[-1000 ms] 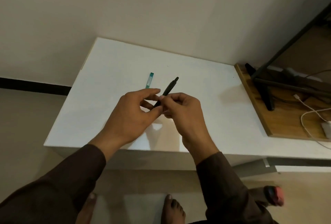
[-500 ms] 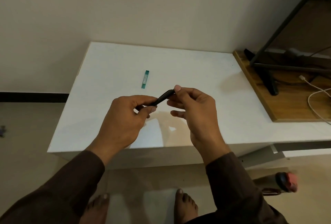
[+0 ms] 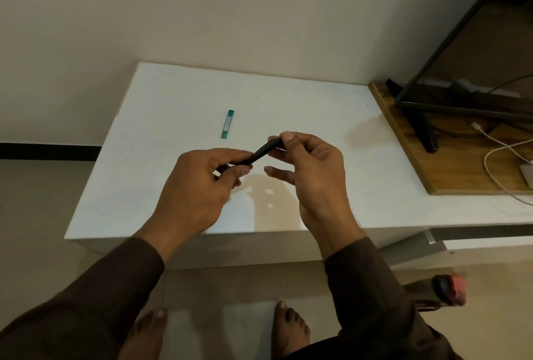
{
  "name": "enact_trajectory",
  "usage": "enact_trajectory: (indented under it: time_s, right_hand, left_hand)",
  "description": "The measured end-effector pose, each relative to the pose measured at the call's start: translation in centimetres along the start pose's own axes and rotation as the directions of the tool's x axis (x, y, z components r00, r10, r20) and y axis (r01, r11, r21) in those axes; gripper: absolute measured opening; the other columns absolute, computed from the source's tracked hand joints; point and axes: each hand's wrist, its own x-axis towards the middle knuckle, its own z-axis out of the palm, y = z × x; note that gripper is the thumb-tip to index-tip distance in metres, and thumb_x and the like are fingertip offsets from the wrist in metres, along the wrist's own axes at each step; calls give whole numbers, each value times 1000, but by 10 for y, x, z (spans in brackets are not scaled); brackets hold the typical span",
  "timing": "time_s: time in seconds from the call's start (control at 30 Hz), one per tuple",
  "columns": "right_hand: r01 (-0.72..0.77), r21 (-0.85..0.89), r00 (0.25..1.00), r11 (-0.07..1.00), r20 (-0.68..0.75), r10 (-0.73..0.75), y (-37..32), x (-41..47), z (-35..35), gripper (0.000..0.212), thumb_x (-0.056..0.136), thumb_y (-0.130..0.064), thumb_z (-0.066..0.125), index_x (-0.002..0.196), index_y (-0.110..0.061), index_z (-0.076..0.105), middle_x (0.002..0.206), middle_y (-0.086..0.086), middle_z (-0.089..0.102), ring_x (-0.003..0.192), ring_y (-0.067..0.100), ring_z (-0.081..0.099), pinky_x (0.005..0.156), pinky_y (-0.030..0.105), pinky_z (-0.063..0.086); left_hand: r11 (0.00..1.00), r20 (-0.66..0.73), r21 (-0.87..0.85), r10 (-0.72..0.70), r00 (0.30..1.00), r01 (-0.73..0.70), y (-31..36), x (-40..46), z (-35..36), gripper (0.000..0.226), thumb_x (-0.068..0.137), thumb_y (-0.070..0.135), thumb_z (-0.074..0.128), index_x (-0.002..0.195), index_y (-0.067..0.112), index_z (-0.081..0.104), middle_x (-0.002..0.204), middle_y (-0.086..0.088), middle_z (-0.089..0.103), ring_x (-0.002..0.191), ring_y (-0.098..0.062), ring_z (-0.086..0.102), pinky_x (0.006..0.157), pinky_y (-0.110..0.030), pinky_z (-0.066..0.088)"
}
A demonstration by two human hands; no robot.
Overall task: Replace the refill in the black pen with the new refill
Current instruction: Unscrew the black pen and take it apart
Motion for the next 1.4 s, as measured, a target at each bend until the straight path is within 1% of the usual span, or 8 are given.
enact_trajectory:
  time_s: [0.17,0.3,0.53,0.73,0.93,1.0,1.1,1.4]
  right_hand:
    - [45,50,996,998,-81,-40,-13,9,-19,20,107,-18,55,106,-10,73,98,5,81,90,20,79,69,35,66]
    - [61,-225,992,973,-98,-85,-6,21,-38,14,103,-14,62,96,-14,74,87,1,81,78,15,78,63,28,64]
    - [70,-779,966,623,-102,-237,15,55,-62,10,98,-23,70,89,-17,71,83,-6,68,73,6,61,69,23,49]
    - [-1,-855,983,519,-97,-158,28,68,-60,10,98,-24,67,94,-17,73,90,-4,70,81,17,64,71,29,47]
    - [32,-837,969,547,-109,-223,17,57,-56,25,101,-32,64,116,-13,71,112,1,70,99,18,67,86,27,51]
    - [161,-736,942,658,-83,-324,10,46,-43,16,103,-29,61,109,-19,71,105,-5,72,91,7,67,85,26,56]
    - [234,-467,970,853,47,-240,5,25,-14,15,104,-29,60,95,-28,73,88,-9,76,73,3,71,64,21,58]
    - [45,-111,989,993,145,-28,1,14,10,11,99,-17,68,102,-11,78,90,2,82,85,18,79,63,28,61]
  left_hand:
    - [996,-9,-53,-75,997,74,-3,-1,-6,22,95,13,71,110,26,80,96,5,81,76,-12,77,82,-42,65]
    - [996,-10,-61,-58,998,58,1,-2,-2,21,94,13,72,108,27,80,95,8,81,77,-14,77,78,-41,65]
    - [998,-50,-52,-33,998,30,-7,0,2,21,91,15,74,110,23,79,94,10,78,75,-10,74,71,-24,63]
    - [998,-62,-58,-39,997,35,-10,2,1,20,90,16,74,105,30,78,90,13,77,76,-6,73,67,-13,60]
    - [999,-77,-40,-38,996,35,-9,2,-1,21,91,16,74,106,30,78,90,10,78,72,-13,74,73,-31,64]
    - [998,-85,-47,-37,996,33,-8,1,-2,22,91,14,74,105,31,78,90,6,79,75,-18,75,75,-38,65]
    - [998,-78,-44,-45,996,42,-7,1,-2,22,92,13,73,111,23,79,94,2,80,80,-22,75,80,-47,64]
    - [1000,-88,5,-30,996,31,-8,1,-14,23,95,17,70,114,26,79,97,12,79,80,-9,74,79,-29,63]
